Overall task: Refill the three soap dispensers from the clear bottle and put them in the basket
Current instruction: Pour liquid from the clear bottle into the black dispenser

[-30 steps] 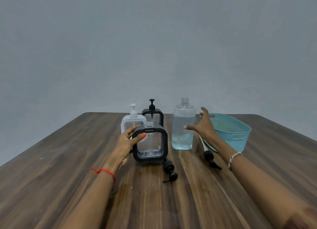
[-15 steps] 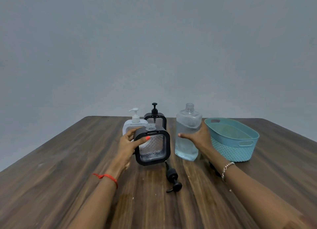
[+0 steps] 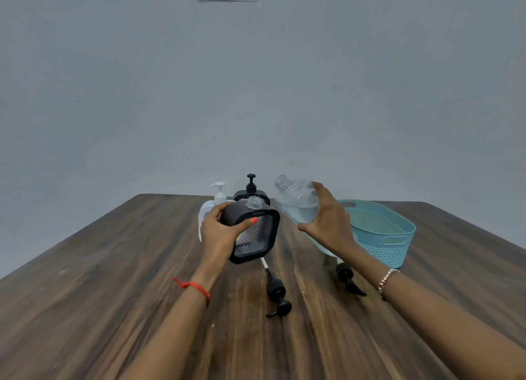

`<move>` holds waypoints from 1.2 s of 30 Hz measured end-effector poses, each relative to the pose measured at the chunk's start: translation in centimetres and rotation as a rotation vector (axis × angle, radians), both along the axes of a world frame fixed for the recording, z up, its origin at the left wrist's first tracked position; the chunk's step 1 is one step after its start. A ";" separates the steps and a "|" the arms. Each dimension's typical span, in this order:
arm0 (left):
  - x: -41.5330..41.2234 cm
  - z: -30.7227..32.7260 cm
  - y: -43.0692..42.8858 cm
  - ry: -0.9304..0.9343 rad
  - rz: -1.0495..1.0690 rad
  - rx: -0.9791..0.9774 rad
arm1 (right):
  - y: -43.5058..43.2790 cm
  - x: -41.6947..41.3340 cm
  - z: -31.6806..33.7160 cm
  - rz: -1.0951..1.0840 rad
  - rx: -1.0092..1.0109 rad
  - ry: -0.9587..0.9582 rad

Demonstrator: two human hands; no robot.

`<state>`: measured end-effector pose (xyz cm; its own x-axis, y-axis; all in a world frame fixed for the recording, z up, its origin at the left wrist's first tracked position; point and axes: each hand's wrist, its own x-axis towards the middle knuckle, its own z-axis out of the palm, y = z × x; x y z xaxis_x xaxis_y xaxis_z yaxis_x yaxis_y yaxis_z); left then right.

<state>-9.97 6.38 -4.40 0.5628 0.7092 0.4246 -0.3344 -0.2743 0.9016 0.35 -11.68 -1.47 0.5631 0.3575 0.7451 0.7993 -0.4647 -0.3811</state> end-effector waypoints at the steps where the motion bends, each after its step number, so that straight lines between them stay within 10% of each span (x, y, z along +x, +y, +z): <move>1: -0.1 0.2 -0.3 -0.012 0.018 0.013 | -0.2 -0.2 0.2 -0.013 -0.029 -0.026; 36: -2.9 1.9 -5.4 -0.029 0.212 0.263 | -1.4 -1.2 1.2 -0.253 -0.270 -0.571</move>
